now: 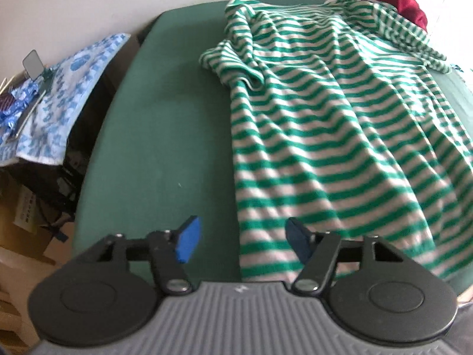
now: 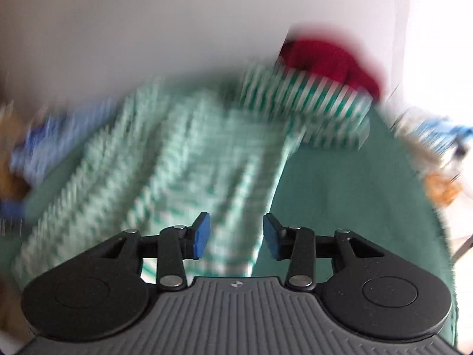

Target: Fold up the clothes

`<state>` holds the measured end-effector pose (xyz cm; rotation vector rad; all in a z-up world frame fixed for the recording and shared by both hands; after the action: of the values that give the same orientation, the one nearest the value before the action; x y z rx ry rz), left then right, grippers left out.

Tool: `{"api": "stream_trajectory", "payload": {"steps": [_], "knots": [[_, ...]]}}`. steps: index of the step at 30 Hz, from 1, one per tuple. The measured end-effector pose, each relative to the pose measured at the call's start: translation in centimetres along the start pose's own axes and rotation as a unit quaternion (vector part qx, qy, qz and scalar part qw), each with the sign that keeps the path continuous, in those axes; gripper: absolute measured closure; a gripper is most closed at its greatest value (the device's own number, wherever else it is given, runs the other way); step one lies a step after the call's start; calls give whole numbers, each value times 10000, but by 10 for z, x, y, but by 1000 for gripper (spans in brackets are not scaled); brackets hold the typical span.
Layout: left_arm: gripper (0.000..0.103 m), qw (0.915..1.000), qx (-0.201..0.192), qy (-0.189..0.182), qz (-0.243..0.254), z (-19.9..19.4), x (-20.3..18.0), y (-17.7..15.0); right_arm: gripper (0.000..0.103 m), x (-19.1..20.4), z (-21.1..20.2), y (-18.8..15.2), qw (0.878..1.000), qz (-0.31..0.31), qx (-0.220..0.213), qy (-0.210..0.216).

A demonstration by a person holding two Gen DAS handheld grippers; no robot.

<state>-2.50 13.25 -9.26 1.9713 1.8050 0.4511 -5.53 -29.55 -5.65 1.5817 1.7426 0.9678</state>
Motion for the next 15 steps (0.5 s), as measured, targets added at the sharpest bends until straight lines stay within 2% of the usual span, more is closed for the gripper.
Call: {"api": "stream_trajectory", "payload": {"steps": [1, 2, 3, 4, 5, 6, 7, 9, 10, 12, 15], "knots": [[57, 10000, -33, -33, -32, -1, 1, -4, 19, 2, -11, -5, 9990, 125, -375, -190], [64, 9999, -66, -66, -62, -2, 1, -7, 2, 3, -23, -10, 9961, 250, -749, -380], [78, 9999, -49, -132, -48, -1, 3, -9, 2, 5, -33, -14, 9922, 368, -1062, -545], [87, 9998, -31, -197, -34, 0, 4, -11, 5, 4, -28, -10, 9961, 402, -662, -417], [88, 9996, 17, -281, -22, 1, 6, -12, 30, 2, -24, -7, 9982, 433, -281, -303], [91, 9993, 51, -382, 10, 1, 7, -15, 47, 3, -24, -9, 9984, 421, -145, -348], [97, 9991, 66, -418, 43, 1, 11, -17, 77, 5, -23, -11, 9983, 421, -8, -396], [98, 9987, 96, -490, 108, 1, 18, -21, 77, 9, -24, -21, 9956, 720, 302, -511], [96, 9984, 112, -545, 90, 1, 25, -22, 77, 11, -25, -26, 9935, 952, 470, -419], [90, 9977, 147, -655, 56, 0, 38, -25, 73, 17, -26, -36, 9866, 1401, 800, -244], [77, 9949, 319, -951, 62, 1, 52, -30, 70, 36, -33, -50, 9827, 1464, 1034, -456]]}}
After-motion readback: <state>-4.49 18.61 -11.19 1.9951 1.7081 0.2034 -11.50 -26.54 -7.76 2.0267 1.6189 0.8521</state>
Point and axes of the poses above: each gripper's, at about its wrist camera, not at the fingertips, and z roughly the way its jaws point, x to its left, y to its top, the point moved 1 cm from there along z, roughly the way its jaws point, and after that the axes turned 11 degrees about -z, right-handed, at the moved point
